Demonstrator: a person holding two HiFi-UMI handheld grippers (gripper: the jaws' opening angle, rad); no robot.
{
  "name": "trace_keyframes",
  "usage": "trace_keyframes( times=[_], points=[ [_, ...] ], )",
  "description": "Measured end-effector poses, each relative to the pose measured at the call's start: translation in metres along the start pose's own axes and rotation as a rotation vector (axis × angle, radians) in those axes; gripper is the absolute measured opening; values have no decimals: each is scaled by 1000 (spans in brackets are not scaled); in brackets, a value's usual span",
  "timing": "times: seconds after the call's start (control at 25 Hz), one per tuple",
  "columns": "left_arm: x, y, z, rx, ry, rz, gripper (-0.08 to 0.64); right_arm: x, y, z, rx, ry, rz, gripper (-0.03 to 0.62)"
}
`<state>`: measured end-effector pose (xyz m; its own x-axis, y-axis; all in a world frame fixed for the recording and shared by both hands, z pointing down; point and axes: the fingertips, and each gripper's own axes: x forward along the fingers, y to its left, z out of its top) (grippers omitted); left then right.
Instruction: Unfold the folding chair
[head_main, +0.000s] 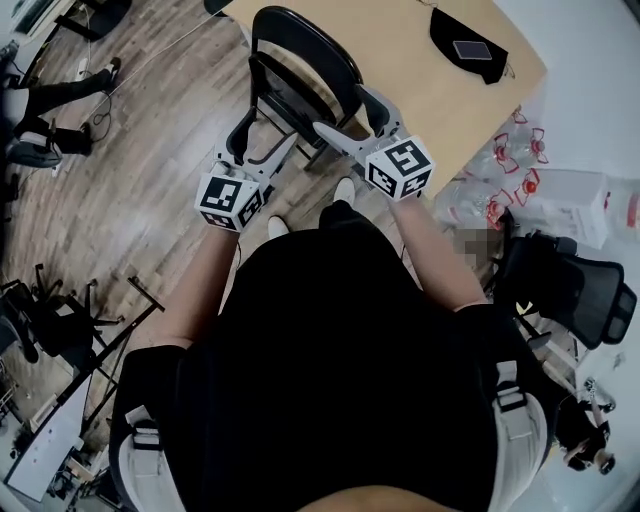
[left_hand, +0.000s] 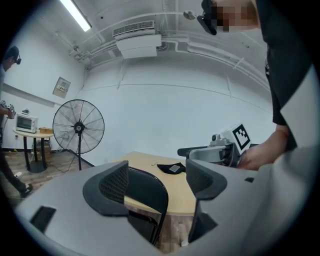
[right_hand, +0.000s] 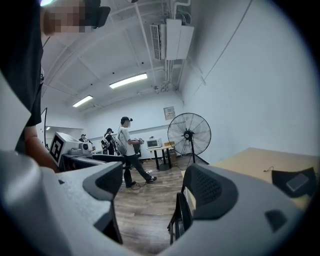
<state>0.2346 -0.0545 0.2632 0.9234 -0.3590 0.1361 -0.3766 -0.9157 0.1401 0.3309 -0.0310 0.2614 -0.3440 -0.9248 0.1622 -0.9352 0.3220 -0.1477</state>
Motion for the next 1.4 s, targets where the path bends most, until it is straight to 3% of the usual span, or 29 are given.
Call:
trace_keyframes(
  times=[0.4,0.6,0.96,1.4],
  points=[
    [62,23,-17,-50,-5,176,336,36,-86,-29,-15,135,70,416],
    [85,28,-31,-50,15,230,336,56,-116,-49,-33,189,57,415],
    [107,45,-54,-67,40,300,336,91,-165,-92,-35,303,-11,408],
    [123,63,-57,-66,51,361,334,115,-197,-135,23,425,-23,362]
  ],
)
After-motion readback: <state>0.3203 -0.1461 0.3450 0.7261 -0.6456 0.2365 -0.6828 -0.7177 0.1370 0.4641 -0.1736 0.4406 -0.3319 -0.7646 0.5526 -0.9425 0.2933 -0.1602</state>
